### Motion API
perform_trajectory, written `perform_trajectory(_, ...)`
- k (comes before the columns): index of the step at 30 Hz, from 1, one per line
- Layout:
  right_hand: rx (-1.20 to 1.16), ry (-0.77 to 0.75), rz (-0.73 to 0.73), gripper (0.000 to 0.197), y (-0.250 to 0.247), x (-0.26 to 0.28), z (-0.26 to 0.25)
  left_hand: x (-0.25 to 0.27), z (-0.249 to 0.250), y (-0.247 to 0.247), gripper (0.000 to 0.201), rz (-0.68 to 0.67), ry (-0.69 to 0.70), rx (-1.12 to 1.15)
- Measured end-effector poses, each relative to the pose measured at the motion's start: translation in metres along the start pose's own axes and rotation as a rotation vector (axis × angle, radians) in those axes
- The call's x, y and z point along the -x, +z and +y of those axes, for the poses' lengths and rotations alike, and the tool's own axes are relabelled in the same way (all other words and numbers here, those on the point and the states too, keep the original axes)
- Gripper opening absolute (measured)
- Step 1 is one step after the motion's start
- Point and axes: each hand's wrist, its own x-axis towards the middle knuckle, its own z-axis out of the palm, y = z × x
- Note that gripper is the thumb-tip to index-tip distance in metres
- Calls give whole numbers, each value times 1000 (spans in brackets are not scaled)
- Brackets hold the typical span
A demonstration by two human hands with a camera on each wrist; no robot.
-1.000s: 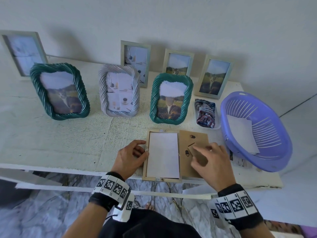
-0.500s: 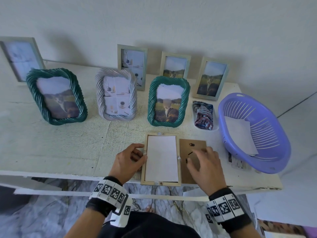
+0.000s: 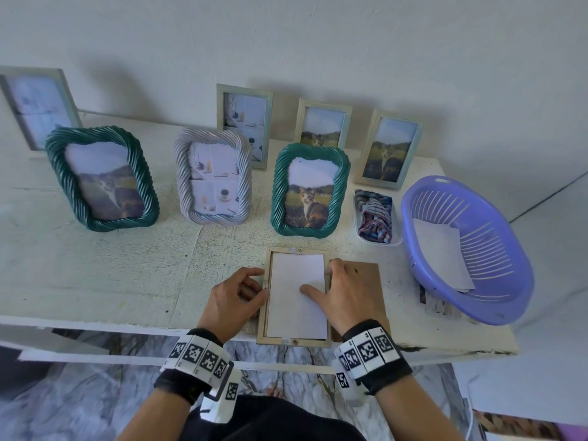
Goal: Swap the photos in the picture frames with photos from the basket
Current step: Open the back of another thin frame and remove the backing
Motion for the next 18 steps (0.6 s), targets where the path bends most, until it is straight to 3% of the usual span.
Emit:
perform_trajectory(6,-48,16,4,51,-1,5,-6,0,1,0,32,-3,-2,0)
perform_trajectory(12,-338,133,-23,32,12,-8,1,1,4,0,31,3,14,-5)
perform_trajectory(15,-412,121,-23,20,11,-12,2,2,6,1,30,6,12,2)
perform_trajectory(18,-454,67,-14,22,11,-13,5,2,7,0,30,16,10,8)
